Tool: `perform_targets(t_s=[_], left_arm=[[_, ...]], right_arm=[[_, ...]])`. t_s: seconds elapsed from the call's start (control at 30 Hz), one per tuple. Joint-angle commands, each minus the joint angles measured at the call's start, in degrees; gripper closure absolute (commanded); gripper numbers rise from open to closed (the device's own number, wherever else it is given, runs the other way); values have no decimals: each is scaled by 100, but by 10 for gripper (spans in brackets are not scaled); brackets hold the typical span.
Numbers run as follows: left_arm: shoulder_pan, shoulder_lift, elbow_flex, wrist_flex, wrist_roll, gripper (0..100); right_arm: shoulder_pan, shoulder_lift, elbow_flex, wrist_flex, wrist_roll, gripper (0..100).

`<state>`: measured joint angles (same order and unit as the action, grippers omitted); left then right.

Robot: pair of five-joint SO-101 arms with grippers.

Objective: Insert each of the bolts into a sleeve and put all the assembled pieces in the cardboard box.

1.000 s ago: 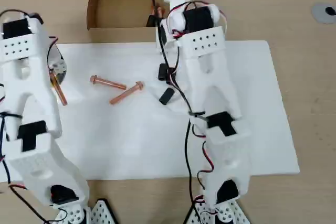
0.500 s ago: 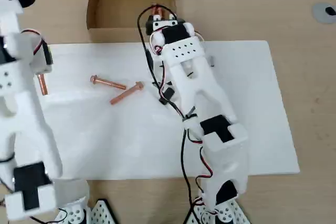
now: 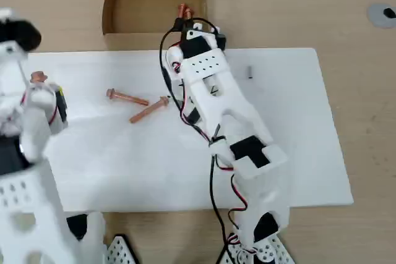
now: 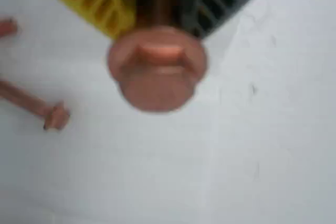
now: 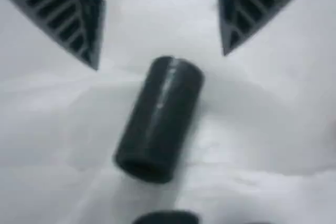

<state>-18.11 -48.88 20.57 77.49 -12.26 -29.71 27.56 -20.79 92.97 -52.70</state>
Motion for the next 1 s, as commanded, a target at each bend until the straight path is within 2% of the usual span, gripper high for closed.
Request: perform_targets(t_s=[0.0, 0.2, 0.37, 0.5, 0.67, 0.87, 0.97], left_arm=[[44, -1121, 738, -607, -35, 991], [44, -2343, 1688, -1108, -44, 991], [44, -2879, 2004, -1134, -53, 991], [44, -3029, 2057, -1125, -62, 991], [44, -3046, 2057, -1108, -62, 991], [53, -3055, 2057, -1099, -62, 991], [53, -3046, 2057, -1099, -62, 991]], right_arm=[[-145, 40, -48, -70, -308, 814], [-136, 338, -13, -70, -598, 814], [-101, 716, -40, -70, -598, 814], [-92, 998, -163, -149, -598, 827], [207, 1138, -593, -141, -563, 941], [444, 1121, -866, 0, -527, 933], [418, 1138, -1024, 229, -255, 933]])
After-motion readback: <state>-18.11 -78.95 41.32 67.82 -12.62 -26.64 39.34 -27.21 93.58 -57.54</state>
